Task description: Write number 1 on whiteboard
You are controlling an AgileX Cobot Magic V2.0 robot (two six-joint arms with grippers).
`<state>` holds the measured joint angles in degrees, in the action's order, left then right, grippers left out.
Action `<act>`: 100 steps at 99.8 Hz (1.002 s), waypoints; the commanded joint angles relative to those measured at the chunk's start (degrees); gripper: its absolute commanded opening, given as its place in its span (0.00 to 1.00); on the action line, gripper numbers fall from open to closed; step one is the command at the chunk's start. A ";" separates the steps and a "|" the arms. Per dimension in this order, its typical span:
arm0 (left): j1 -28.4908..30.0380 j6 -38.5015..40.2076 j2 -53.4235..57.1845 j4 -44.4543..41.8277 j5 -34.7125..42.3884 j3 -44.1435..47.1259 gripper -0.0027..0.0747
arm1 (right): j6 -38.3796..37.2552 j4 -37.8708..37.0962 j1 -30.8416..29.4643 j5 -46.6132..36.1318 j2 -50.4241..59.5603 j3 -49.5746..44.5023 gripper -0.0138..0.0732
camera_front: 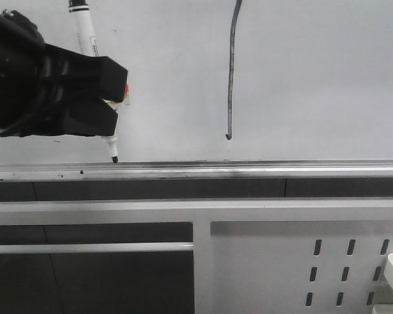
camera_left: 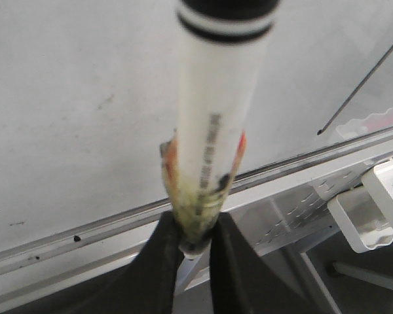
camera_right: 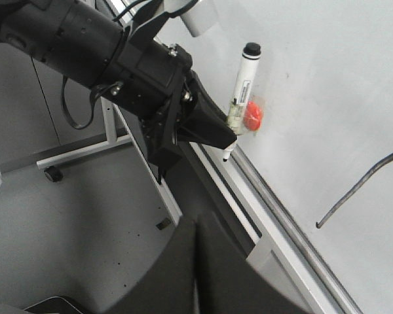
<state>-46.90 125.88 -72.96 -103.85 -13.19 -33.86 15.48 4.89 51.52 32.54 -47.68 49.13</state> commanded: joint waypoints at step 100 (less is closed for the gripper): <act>5.69 -3.88 2.38 -1.34 1.41 -1.84 0.46 | -0.11 -1.02 -0.42 -4.61 0.22 1.66 0.08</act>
<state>-41.34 122.46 -72.72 -104.33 -10.57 -33.86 15.44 4.41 51.52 31.99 -47.68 49.13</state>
